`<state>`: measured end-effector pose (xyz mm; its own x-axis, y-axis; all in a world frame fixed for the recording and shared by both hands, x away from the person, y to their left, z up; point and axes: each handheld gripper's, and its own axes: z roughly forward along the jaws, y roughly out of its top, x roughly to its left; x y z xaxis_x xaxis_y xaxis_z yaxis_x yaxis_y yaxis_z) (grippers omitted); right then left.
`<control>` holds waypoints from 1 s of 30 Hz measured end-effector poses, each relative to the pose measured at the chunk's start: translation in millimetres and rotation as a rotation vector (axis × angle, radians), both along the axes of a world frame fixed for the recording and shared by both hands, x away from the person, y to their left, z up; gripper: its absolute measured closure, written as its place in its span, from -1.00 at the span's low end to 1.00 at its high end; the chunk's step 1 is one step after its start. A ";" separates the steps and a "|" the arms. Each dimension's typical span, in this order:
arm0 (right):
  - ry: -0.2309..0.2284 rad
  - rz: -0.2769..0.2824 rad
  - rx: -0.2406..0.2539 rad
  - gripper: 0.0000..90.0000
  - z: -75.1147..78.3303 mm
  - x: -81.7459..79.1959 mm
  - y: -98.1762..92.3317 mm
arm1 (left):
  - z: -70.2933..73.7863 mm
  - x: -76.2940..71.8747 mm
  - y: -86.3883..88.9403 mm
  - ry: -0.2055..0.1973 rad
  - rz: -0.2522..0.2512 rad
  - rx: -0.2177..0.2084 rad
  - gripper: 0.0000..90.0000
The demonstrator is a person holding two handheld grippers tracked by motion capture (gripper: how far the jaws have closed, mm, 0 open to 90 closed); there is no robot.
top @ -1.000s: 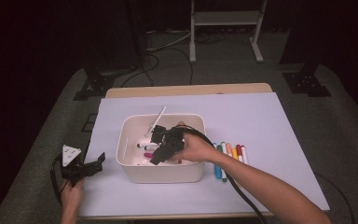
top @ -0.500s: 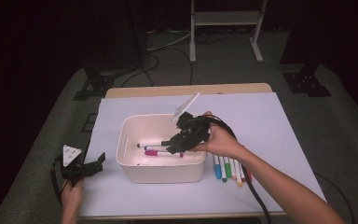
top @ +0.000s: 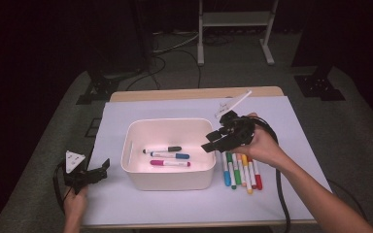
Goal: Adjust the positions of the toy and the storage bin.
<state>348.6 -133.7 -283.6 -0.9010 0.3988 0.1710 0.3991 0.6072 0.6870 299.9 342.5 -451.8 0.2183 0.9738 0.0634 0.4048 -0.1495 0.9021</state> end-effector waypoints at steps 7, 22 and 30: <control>-0.020 -0.067 0.021 0.18 -3.1 -5.7 -34.4 | 0.0 -0.1 -0.1 -0.001 0.000 0.000 -1.00; 0.016 -0.221 0.017 0.16 -50.2 -15.6 -105.1 | -0.1 -0.4 -0.3 -0.009 0.002 0.001 -1.00; 0.054 -0.294 -0.032 0.15 -84.2 -17.1 -128.3 | -0.1 -0.4 -0.5 -0.008 0.002 0.005 -1.00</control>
